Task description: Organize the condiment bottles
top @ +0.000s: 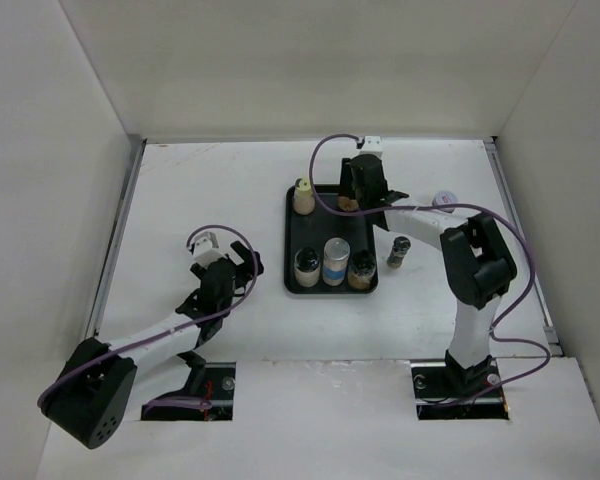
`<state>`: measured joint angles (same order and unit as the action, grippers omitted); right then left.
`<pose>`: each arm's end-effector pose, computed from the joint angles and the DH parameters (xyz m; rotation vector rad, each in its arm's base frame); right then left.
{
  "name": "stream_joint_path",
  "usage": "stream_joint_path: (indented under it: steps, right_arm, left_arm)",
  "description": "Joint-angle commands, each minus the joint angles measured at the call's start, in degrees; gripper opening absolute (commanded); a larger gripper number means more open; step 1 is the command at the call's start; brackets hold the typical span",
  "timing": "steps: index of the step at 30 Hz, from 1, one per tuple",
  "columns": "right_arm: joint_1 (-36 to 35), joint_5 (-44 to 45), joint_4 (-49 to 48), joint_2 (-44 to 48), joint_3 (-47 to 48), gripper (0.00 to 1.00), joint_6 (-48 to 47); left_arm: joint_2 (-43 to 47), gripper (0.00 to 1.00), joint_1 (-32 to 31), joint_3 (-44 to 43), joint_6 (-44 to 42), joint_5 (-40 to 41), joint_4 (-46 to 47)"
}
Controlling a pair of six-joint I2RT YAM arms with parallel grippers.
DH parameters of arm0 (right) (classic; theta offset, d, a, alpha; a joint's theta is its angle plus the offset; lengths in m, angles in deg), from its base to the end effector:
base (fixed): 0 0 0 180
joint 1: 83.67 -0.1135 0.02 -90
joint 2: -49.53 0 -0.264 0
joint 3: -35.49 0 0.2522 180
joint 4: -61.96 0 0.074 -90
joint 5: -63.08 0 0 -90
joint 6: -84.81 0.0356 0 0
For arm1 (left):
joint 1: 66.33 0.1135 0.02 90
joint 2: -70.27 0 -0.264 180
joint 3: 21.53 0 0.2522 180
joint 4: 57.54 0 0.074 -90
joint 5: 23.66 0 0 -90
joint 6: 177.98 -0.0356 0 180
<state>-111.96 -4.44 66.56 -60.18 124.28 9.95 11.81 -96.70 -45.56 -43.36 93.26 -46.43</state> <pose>0.3948 0.1971 0.2259 0.0197 1.9814 0.0958 0.1695 -0.0807 0.1540 -0.5407 1.8767 -0.4062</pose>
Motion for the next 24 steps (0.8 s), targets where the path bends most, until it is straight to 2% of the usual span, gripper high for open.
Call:
stream_joint_path:
  steps: [1,19,21,24]
  right_arm:
    - [0.5,-0.5,-1.4,-0.8,2.6,0.56,0.2]
    - [1.4,2.7,-1.1,-3.3,2.8,0.6,0.1]
    - [1.5,3.2,-0.9,-3.3,2.8,0.66,0.1]
    - [1.5,2.8,-0.9,-3.1,2.8,0.81,0.2]
  left_arm:
    - [0.5,0.94,0.6,-2.7,0.3,0.8,-0.6]
    - [-5.0,0.95,1.9,-3.1,0.0,0.4,3.1]
    - [-5.3,0.95,2.3,-3.1,0.0,0.2,3.5]
    - [-5.3,0.95,2.3,-3.0,0.0,0.2,4.0]
